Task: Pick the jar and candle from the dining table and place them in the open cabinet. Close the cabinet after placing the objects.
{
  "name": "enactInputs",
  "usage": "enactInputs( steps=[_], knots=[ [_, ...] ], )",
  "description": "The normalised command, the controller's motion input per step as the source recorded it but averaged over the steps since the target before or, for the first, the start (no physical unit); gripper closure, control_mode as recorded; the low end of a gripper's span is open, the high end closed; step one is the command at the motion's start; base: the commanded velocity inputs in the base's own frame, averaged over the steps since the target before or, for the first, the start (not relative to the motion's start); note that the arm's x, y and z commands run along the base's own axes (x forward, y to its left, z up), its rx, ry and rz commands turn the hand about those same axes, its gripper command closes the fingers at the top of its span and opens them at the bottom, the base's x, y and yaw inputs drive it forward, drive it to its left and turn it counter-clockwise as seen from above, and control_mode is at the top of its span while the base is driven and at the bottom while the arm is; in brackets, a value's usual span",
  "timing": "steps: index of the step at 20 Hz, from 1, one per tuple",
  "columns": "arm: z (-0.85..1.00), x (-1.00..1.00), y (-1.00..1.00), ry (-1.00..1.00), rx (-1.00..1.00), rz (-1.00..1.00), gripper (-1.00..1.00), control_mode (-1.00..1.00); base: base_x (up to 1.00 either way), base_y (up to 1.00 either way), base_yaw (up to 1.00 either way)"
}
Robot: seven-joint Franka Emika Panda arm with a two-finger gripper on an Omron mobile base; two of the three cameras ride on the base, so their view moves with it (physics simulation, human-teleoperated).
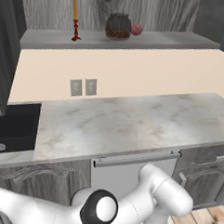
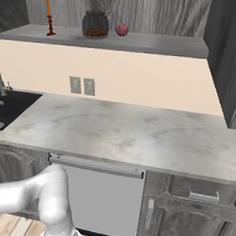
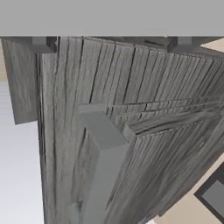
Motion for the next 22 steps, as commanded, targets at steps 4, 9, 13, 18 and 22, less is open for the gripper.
enactInputs(
  steps=[4, 9, 13, 18, 22],
  knots=[
    [0.02, 0.31, 0.55, 0.0, 0.0, -0.2, -1.0, -1.0, 0.0, 0.0, 0.0],
    [0.07, 0.14, 0.55, 0.0, 0.0, -0.18, -1.0, -1.0, 0.0, 0.0, 0.0],
    [0.02, 0.08, 0.25, 0.0, 0.0, -0.25, -1.0, -1.0, 0.0, 0.0, 0.0],
    [0.0, 0.09, 0.22, 0.0, 0.0, -0.28, -1.0, -1.0, 0.0, 0.0, 0.0],
    [0.0, 0.0, 0.09, -0.04, 0.01, -0.13, -1.0, -1.0, 0.0, 0.0, 0.0]
  ],
)
